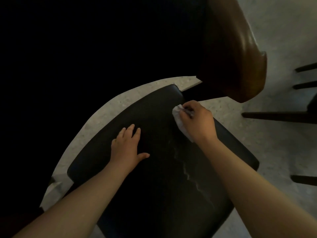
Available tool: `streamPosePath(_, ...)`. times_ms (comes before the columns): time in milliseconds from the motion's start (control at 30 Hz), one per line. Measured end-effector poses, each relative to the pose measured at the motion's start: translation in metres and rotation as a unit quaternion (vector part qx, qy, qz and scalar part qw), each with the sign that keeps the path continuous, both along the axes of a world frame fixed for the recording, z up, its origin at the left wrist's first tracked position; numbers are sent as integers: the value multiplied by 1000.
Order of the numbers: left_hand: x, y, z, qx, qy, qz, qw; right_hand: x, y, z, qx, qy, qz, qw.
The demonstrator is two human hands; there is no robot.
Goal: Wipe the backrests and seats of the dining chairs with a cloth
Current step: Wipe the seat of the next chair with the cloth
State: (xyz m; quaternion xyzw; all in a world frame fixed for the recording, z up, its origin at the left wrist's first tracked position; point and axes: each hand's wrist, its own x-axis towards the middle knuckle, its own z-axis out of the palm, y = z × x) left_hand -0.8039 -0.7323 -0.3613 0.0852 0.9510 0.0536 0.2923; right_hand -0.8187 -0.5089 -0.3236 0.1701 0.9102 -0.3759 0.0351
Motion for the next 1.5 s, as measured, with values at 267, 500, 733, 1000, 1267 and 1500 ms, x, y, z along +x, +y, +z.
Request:
streamPosePath(267, -1, 1, 1, -5, 1, -9, 1000, -1, 10, -20, -102, -60, -55, 992)
streamPosePath(500, -6, -2, -4, 5, 30, -5, 1000, -31, 1, -26, 4, 117, -16, 993)
streamPosePath(733, -7, -3, -12, 29, 26, 18, 999, -70, 0, -53, 65, 122, 22, 990)
streamPosePath(1000, -7, -1, -19, 29, 13, 23, 999, -93, -11, -72, 84, 83, 48, 992)
streamPosePath(1267, -8, -2, -14, 27, 8, 22, 999, -40, 11, -54, 40, 4, 178, 983)
streamPosePath(1500, -8, -1, -14, 20, 6, 22, 1000, -60, -1, -52, 73, 78, 101, 989)
